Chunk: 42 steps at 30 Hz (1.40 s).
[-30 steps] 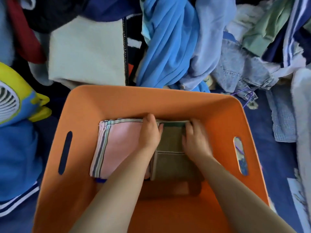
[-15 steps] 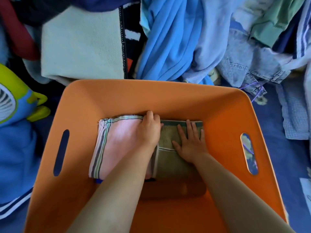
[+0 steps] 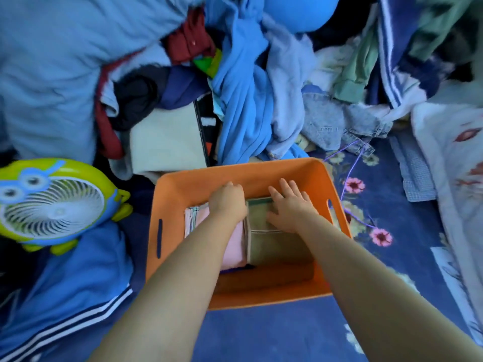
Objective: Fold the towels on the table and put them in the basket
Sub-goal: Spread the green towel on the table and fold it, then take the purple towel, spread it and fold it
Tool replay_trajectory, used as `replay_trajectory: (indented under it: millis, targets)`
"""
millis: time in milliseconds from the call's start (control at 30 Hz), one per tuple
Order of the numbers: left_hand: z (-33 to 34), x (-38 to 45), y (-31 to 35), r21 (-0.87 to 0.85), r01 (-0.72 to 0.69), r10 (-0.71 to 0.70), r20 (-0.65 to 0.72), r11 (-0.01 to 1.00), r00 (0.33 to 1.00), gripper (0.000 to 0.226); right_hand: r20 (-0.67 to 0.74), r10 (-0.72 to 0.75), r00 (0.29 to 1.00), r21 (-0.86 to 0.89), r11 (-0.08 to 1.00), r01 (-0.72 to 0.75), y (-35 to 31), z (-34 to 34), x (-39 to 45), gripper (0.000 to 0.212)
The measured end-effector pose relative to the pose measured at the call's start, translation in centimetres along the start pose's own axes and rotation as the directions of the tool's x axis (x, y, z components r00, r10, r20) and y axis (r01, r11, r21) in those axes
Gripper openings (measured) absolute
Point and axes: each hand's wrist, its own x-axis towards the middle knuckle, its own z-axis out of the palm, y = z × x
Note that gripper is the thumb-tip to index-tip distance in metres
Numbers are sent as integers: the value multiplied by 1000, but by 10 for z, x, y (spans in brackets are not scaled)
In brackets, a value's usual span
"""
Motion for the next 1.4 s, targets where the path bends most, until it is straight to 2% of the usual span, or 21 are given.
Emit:
replay_trajectory:
  millis: [67, 200, 300, 433, 600, 767, 900, 967, 1067, 1133, 1200, 1400]
  targets:
    - [-30, -27, 0, 47, 39, -40, 13, 998, 999, 34, -53, -53, 997, -13, 999, 52, -2, -25, -31, 63]
    - [-94, -86, 0, 28, 107, -107, -5, 994, 994, 35, -194, -143, 970, -16, 990, 143, -14, -80, -99, 57]
    - [-149, -146, 7, 29, 105, -102, -103, 994, 989, 33, -342, -186, 921, -22, 982, 190, -29, -122, -161, 48]
    - [-200, -223, 14, 53, 60, -45, -245, 997, 969, 32, -434, -218, 874, -63, 975, 212, -41, -153, -241, 27]
    - [-238, -315, 25, 86, 35, -4, -339, 996, 941, 32, -493, -220, 842, -121, 975, 185, -47, -163, -338, 44]
    - [-246, -409, 31, 132, -67, 113, -379, 989, 918, 33, -584, -131, 801, -119, 990, 76, -51, -145, -451, 48]
    - [-239, -470, 37, 188, -115, 179, -371, 975, 911, 46, -666, -24, 746, -71, 997, -31, -53, -112, -542, 46]
    - [-222, -510, 50, 254, -194, 276, -343, 947, 898, 48, -698, 41, 715, -35, 995, -92, -50, -83, -597, 45]
    - [-193, -565, 76, 280, -359, 430, -257, 890, 866, 40, -713, 179, 678, 38, 975, -217, -34, -38, -671, 45]
    - [-177, -597, 98, 289, -455, 521, -220, 842, 824, 36, -718, 265, 644, 93, 953, -288, -19, -12, -717, 46]
    - [-160, -638, 132, 300, -569, 635, -208, 765, 744, 34, -712, 380, 591, 171, 910, -379, 1, 20, -772, 47]
    - [-106, -771, 248, 340, -814, 882, -150, 471, 447, 32, -639, 659, 396, 394, 723, -568, 62, 112, -935, 48]
